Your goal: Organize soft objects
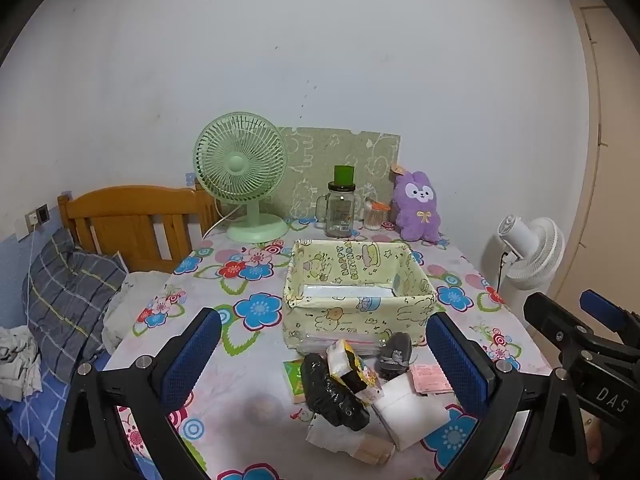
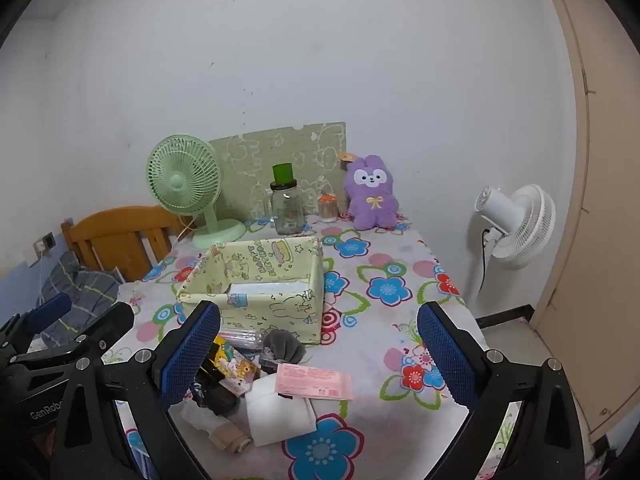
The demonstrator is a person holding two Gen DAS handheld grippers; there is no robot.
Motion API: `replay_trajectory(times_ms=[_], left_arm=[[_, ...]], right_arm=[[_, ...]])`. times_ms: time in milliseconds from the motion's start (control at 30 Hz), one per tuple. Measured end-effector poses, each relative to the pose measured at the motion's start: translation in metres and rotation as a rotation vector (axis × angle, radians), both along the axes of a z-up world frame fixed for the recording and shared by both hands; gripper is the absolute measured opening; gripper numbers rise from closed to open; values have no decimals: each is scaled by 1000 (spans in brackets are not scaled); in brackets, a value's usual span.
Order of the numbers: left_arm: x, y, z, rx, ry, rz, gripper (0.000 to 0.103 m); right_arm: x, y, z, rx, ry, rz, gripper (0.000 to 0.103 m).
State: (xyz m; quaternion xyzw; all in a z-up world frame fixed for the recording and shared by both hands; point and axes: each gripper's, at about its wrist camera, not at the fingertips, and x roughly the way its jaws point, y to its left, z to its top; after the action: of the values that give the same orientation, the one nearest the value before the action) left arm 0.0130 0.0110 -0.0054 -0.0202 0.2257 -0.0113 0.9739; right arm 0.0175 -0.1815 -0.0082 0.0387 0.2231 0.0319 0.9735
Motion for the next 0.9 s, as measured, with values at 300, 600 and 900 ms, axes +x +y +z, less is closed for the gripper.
replay_trajectory(times_ms=[300, 600, 900], left_arm=[[0, -1, -2, -1, 6, 1, 103], [0, -2, -2, 0, 8, -2, 103], [-1, -3, -3, 4, 5, -3, 103]], right_arm=[[0, 0, 0, -15, -4, -10, 100], [-1, -2, 0, -34, -16, -29, 100], [-2, -1, 1, -57, 38, -38, 100]])
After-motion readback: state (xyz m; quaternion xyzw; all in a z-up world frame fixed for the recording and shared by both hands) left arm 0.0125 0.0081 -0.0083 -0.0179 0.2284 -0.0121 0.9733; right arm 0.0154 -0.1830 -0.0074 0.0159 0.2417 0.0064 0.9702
